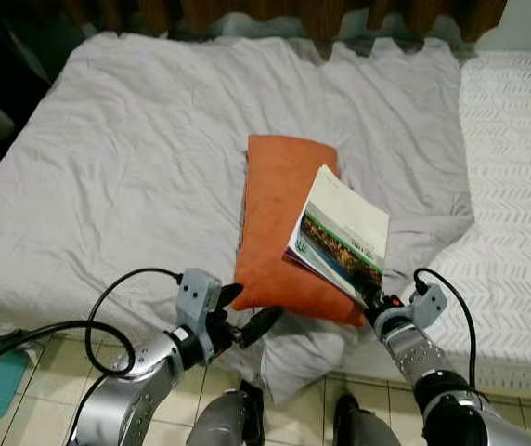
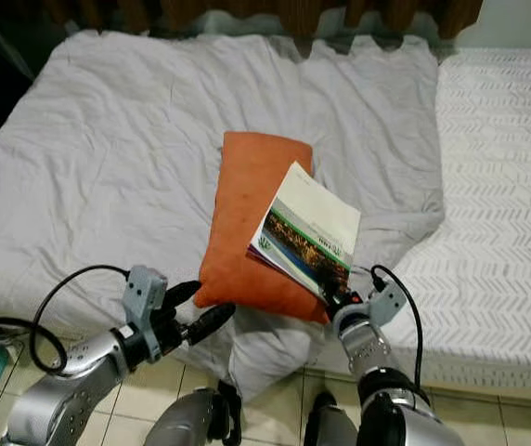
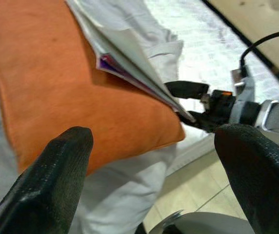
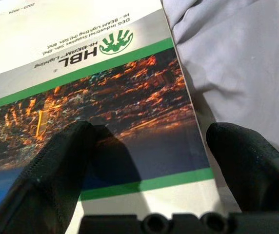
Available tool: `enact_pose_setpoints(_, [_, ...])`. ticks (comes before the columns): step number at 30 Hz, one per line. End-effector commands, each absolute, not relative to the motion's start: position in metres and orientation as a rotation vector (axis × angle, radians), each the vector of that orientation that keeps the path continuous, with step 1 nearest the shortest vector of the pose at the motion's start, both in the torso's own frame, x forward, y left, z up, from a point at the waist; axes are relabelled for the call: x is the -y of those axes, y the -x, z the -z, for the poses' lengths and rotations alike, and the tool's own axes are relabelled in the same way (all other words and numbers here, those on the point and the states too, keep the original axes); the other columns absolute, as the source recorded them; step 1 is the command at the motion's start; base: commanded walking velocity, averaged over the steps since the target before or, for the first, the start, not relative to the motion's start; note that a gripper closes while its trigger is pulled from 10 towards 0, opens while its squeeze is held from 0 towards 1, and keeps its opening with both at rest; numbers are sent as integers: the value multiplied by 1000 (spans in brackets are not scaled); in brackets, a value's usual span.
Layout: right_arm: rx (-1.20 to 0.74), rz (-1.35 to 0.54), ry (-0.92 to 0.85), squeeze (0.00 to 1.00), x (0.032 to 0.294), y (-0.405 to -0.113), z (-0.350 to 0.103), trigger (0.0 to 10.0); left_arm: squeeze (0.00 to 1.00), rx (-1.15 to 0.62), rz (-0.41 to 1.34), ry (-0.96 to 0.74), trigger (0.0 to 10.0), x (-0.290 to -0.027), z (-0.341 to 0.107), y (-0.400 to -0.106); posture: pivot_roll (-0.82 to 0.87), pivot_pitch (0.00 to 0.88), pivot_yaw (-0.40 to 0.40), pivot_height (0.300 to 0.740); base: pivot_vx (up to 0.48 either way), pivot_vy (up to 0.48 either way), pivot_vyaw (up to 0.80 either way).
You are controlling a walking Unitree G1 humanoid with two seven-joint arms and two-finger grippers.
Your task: Clean up the room
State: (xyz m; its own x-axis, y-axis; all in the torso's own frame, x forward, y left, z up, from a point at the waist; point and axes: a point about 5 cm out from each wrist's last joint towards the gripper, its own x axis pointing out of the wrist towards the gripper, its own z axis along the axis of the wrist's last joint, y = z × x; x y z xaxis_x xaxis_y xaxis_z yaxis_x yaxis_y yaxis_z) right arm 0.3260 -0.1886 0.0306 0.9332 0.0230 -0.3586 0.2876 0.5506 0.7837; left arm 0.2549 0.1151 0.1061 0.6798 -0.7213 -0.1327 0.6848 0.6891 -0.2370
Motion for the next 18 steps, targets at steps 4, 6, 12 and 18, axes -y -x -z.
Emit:
enact_pose_setpoints(4, [-370, 182, -1018, 0, 186, -322, -24, 5569, 0, -290, 862, 208, 10000, -108, -95, -248, 120, 234, 83, 740, 0, 0, 0])
enact_pose_setpoints(6, [-367, 189, -1021, 0, 188, -322, -24, 0, 0, -300, 882, 214, 10000, -106, -94, -246, 119, 232, 85, 740, 0, 0, 0])
enact_pose_setpoints(12, [-360, 196, -1023, 0, 191, -322, -25, 0, 0, -302, 887, 207, 10000, -106, -92, -246, 114, 230, 84, 740, 0, 0, 0])
enact_pose_setpoints(18, [-348, 202, -1030, 0, 193, -323, -27, 0, 0, -294, 872, 196, 10000, -107, -91, -248, 112, 228, 82, 740, 0, 0, 0])
